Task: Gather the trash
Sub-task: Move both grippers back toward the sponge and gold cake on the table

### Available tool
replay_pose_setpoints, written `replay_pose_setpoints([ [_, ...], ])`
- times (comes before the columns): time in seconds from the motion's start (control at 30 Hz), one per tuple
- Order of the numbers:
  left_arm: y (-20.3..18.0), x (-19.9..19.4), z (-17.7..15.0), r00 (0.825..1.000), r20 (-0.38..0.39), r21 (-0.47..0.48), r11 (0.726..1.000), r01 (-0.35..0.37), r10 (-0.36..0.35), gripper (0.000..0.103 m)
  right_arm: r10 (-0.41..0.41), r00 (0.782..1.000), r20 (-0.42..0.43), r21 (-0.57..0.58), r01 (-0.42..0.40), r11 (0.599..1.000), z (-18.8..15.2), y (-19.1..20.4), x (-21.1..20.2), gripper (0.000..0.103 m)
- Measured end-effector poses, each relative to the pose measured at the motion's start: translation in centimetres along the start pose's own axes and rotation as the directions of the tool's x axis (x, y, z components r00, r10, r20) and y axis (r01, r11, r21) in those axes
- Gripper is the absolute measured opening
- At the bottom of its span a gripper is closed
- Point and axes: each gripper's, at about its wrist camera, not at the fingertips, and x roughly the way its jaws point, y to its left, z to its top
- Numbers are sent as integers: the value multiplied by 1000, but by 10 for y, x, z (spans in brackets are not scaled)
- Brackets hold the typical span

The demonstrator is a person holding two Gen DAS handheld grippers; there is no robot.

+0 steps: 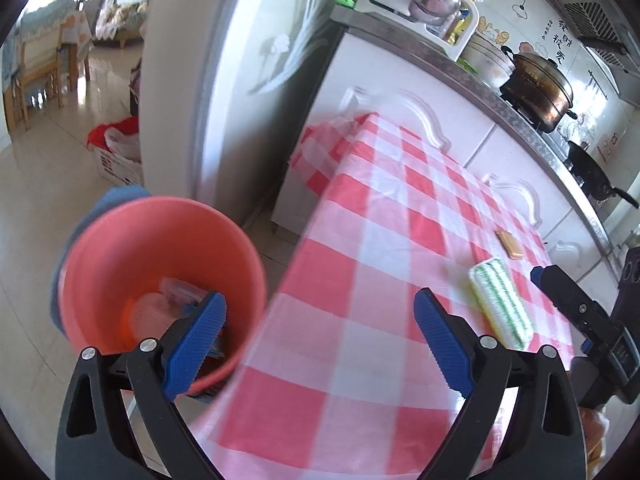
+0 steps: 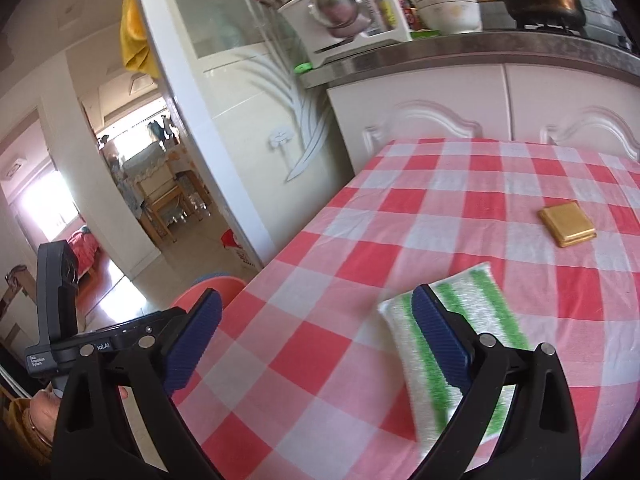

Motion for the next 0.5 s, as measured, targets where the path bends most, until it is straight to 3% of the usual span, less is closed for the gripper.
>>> replay_pose_setpoints([
  [0.3, -48, 16, -8, 991, -74, -5, 994, 112, -112, 94, -36, 998, 46, 65, 33, 997, 8, -44, -26, 96],
  [0.5, -86, 26, -16, 973, -127, 7, 981, 195, -193, 94, -70, 995, 65, 107, 63, 992, 12, -72, -41, 96],
])
